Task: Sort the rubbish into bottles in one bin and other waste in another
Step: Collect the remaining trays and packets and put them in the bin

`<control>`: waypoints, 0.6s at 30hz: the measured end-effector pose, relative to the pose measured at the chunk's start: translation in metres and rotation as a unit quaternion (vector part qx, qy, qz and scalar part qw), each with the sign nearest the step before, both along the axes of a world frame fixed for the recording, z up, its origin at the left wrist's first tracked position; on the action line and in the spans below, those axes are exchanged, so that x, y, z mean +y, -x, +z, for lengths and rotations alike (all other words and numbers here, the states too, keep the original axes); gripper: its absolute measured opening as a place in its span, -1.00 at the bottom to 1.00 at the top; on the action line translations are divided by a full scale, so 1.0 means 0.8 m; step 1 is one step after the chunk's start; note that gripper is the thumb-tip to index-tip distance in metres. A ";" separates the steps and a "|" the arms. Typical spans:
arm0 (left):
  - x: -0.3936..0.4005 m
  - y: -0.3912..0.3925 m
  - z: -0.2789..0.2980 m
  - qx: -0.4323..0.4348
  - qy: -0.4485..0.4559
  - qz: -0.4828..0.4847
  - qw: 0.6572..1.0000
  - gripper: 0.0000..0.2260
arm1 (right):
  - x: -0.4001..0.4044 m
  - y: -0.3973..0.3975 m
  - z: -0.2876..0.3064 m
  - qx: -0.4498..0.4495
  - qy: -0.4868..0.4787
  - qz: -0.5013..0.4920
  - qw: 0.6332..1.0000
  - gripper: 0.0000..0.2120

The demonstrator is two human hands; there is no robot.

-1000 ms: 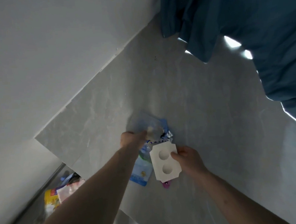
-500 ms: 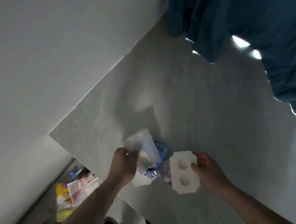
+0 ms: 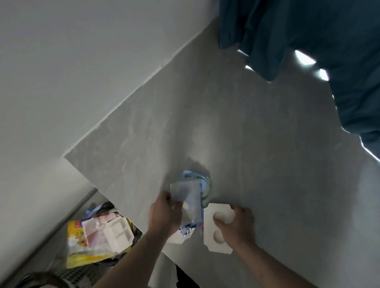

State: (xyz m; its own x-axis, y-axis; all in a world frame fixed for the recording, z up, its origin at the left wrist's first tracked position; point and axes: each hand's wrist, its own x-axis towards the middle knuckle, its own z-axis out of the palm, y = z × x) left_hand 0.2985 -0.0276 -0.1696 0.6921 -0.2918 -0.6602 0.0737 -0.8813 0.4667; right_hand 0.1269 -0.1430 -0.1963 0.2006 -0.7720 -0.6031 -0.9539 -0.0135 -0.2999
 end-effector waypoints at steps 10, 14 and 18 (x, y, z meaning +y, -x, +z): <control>0.084 0.043 0.048 -0.025 0.090 0.159 0.983 -0.82 | 0.012 0.057 0.020 -0.068 -0.058 -0.093 0.992 -0.68; 0.147 0.075 0.069 -0.034 0.130 0.192 0.972 -0.85 | 0.034 0.075 0.018 -0.093 -0.058 -0.122 0.986 -0.60; 0.220 0.119 0.075 -0.050 0.158 0.229 0.959 -0.84 | 0.067 0.077 0.021 -0.106 -0.049 -0.036 0.993 -0.51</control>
State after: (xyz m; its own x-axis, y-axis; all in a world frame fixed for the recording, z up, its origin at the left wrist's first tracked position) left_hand 0.2032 0.1481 -0.1096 0.8509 -0.1170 -0.5121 0.3597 -0.5807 0.7303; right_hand 0.0655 -0.0891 -0.1796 0.2773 -0.7280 -0.6270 -0.8669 0.0918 -0.4899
